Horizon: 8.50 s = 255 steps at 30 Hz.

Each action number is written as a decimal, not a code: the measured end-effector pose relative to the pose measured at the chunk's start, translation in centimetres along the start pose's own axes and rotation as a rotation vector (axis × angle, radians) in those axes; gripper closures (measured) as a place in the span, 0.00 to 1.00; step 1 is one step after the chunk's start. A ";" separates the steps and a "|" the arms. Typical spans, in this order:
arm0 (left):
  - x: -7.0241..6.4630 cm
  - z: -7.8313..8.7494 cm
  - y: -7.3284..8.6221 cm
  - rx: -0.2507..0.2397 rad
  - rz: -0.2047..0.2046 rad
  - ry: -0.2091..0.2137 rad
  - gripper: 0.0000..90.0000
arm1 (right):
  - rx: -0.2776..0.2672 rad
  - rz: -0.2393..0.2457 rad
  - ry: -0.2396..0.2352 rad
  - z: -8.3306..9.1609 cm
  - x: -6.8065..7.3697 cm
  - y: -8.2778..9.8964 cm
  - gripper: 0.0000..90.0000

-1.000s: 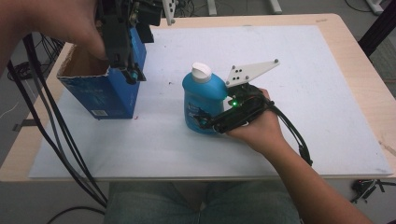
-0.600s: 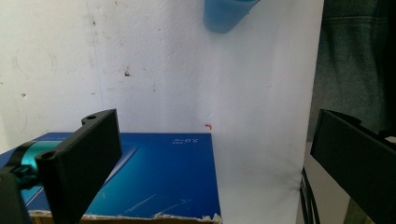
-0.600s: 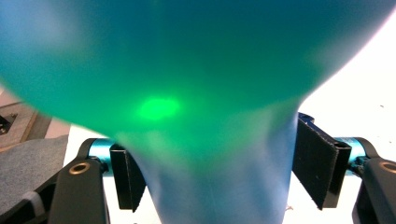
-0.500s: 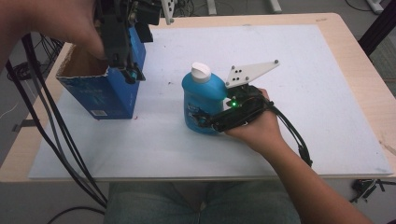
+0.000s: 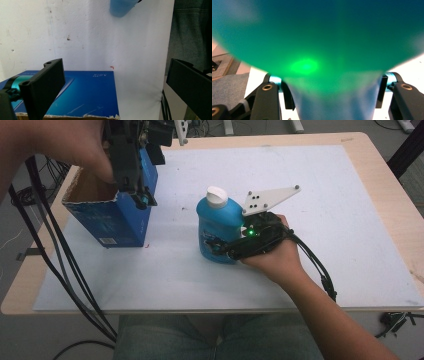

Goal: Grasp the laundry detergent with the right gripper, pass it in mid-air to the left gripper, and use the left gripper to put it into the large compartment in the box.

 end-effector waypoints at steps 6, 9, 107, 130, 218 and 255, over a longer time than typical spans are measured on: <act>0.0 -0.1 -0.1 0.001 0.003 0.000 0.02 | -0.012 0.044 0.018 0.0 0.2 -0.1 0.48; 0.0 -0.2 -0.1 0.003 -0.001 0.001 0.02 | -0.017 0.054 0.013 0.1 0.2 -0.1 0.49; -4.4 -0.7 -6.3 0.027 -0.018 0.022 0.11 | 0.016 0.185 -0.213 0.0 2.3 -7.3 0.51; -4.4 -0.7 -6.4 0.048 -0.016 0.018 0.20 | 0.008 0.177 -0.211 -0.1 2.2 -7.3 0.52; -3.2 1.9 -4.6 0.051 0.135 0.044 0.43 | 0.227 0.224 -0.061 6.5 -0.8 -6.6 0.06; 3.5 13.8 7.1 -0.007 0.956 -0.018 0.43 | 0.786 0.354 -0.018 13.8 -5.1 -8.2 0.01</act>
Point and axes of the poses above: each handheld gripper's, and its own axes: z roughly backward along the jaws, y roughly out of its underside, x roughly to its left, the point moved 4 cm from there along -z, roughly forward along the jaws, and after that the axes turned 3 degrees about z, right-handed, at the moved point
